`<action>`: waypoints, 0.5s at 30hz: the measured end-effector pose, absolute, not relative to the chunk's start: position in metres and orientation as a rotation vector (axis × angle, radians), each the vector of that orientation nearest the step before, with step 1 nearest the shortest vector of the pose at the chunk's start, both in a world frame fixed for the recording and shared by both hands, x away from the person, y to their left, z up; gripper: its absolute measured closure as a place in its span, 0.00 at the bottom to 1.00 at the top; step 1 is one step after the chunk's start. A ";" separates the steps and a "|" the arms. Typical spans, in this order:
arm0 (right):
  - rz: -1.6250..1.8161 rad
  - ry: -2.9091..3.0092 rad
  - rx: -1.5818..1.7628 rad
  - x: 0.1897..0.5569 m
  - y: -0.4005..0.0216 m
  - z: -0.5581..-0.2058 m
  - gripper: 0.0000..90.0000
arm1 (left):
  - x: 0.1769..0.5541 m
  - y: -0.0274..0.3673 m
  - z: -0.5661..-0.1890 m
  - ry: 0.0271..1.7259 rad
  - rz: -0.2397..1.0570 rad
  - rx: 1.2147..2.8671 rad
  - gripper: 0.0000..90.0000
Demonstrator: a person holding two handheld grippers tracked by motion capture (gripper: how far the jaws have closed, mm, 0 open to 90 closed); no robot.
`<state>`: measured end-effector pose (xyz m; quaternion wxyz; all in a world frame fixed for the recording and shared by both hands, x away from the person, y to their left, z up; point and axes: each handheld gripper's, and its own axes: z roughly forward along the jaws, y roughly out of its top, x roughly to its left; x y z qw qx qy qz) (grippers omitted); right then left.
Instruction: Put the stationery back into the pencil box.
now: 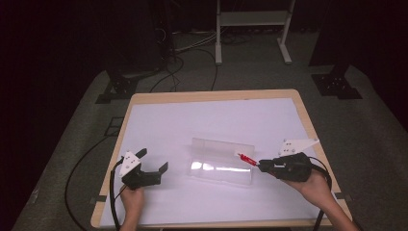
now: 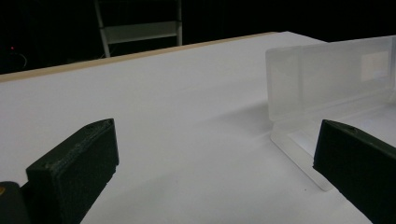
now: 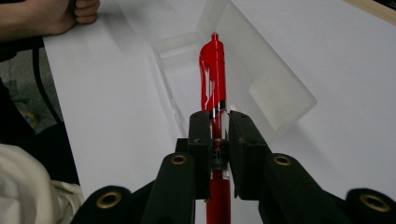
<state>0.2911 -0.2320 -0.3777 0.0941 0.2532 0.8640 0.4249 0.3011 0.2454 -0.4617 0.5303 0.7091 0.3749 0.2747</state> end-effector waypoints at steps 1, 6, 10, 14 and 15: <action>1.265 2.566 0.754 0.291 -0.230 -0.377 0.88 | 0.301 0.245 -0.462 0.895 0.655 1.691 0.00; 1.276 2.580 0.724 0.294 -0.222 -0.376 0.88 | 0.301 0.245 -0.462 0.895 0.655 1.690 0.00; 1.278 2.594 0.703 0.298 -0.214 -0.374 0.88 | 0.301 0.245 -0.462 0.894 0.657 1.695 0.00; 1.276 2.611 0.678 0.304 -0.205 -0.374 0.88 | 0.301 0.245 -0.462 0.896 0.658 1.693 0.00; 1.272 2.617 0.673 0.306 -0.203 -0.374 0.88 | 0.301 0.245 -0.462 0.895 0.659 1.694 0.00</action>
